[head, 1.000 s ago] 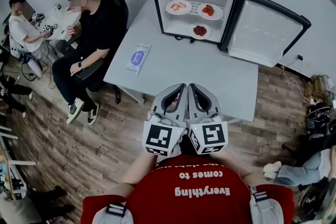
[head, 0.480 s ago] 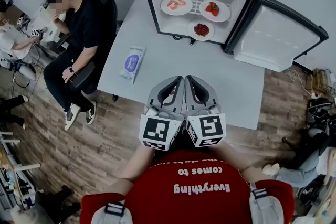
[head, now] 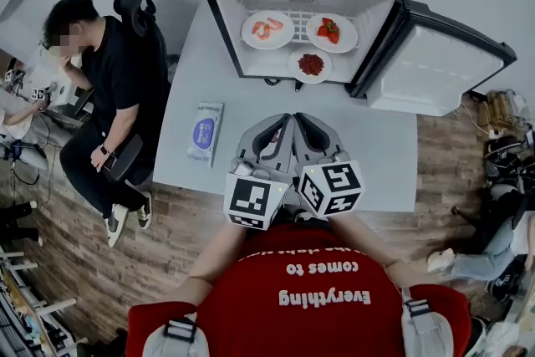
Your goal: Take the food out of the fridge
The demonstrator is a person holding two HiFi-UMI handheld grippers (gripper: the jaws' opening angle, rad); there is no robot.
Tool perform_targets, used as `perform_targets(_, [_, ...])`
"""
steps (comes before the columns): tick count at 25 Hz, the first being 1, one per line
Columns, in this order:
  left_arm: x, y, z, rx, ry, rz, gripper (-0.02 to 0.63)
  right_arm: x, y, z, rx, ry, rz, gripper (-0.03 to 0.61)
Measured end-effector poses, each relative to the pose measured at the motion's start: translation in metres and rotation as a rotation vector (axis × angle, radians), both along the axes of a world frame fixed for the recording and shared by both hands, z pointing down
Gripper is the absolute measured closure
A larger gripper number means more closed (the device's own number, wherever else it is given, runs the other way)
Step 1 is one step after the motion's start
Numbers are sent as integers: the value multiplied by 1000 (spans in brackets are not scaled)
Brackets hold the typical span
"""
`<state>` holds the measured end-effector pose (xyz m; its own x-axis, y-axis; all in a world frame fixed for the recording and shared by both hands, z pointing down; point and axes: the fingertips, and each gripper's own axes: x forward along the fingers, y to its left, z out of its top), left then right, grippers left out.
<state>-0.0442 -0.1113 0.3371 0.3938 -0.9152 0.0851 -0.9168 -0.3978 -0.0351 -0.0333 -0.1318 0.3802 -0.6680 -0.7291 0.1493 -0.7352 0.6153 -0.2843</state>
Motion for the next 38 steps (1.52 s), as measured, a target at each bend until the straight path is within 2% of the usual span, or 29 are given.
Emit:
perform_targets(3, [-21,-18,8,-20,5,-14,615,-17,-40,12,-108,-87,-6,559])
perform_targets(4, [-28,-22,10,-28,13,-15,615,-23,-54,18,-150,-108,-10,527])
perform_targets(6, [-38,-30,15,-44,22,-18,615,-35,-84,32,-214,-117,-11,471])
perform_targets(10, [-54,-39,21,-72,29,-34,615,-53,-135,65,-314,-112,18,449])
perform_targets(13, [-62,-42,27,-86,31,-42,615,-65,-163,76,-448,-251,25,428])
perform_targets(19, [-75,-41,41,-116,44,-61,615,-77,-210,87,-656,-534,76,417])
perform_targets(26, [-91,-33,49,-131,57,-103,615,-82,-232,102,-739,-603,122,420])
perform_targets(27, [-93,-31,50,-132,57,-110,615,-82,-232,103,-738,-602,127,442])
perform_targets(28, [-94,-30,50,-132,57,-116,615,-82,-232,102,-736,-606,132,501])
perform_targets(33, [-96,-26,50,-131,53,-128,615,-82,-228,99,-769,-748,119,546])
perform_targets(38, [-90,-22,45,-118,43,-116,615,-79,-223,97,-797,-814,78,557])
